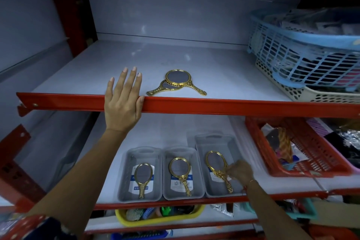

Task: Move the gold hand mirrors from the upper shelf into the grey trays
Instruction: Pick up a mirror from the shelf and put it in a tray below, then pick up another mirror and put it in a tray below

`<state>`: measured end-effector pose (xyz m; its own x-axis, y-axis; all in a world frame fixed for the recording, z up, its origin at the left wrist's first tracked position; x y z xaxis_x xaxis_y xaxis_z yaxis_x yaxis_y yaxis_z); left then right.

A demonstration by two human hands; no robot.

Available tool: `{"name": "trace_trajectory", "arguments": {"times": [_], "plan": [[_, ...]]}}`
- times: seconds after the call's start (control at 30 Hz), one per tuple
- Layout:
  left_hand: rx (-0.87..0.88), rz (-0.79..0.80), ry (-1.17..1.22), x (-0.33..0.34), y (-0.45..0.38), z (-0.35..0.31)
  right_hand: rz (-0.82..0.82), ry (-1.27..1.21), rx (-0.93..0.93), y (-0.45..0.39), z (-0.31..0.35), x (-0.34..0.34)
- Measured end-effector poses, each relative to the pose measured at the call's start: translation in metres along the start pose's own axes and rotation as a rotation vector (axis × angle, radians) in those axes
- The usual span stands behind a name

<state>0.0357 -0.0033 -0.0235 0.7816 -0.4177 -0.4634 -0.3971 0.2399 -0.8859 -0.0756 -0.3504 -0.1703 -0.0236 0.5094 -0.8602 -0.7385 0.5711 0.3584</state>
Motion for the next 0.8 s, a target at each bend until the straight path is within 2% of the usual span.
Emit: {"name": "trace_trajectory", "arguments": {"times": [0.13,0.37,0.53,0.6,0.67,0.8], "plan": [[-0.005,0.031,-0.001,-0.001,0.001,-0.004,0.023,-0.132,-0.169,0.014,0.039,-0.033],[-0.045,0.098,-0.006,-0.010,0.000,-0.006,0.213,-0.436,-0.530,0.104,0.126,-0.117],[-0.041,0.087,-0.020,-0.009,-0.001,-0.005,0.074,-0.567,-0.641,0.122,0.176,-0.159],[-0.040,0.083,-0.029,-0.009,-0.002,-0.005,-0.075,-0.525,-0.626,0.104,0.196,-0.169],[-0.039,0.085,-0.032,-0.009,-0.002,-0.004,-0.204,-0.376,-0.576,0.082,0.214,-0.174],[-0.022,0.062,-0.035,-0.007,-0.003,-0.003,-0.239,0.100,-0.450,0.059,0.239,-0.171]]}}
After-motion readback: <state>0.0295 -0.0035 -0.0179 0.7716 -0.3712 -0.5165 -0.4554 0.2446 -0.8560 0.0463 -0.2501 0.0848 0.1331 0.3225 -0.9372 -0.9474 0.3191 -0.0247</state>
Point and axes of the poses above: each hand's wrist, its own y-axis away from the middle knuckle, its own x-axis out of the palm, z = x × y, the point moved 1 cm from there along -y, towards the middle knuckle, and after that the axes turned 9 degrees about y, right-handed, at the moved point
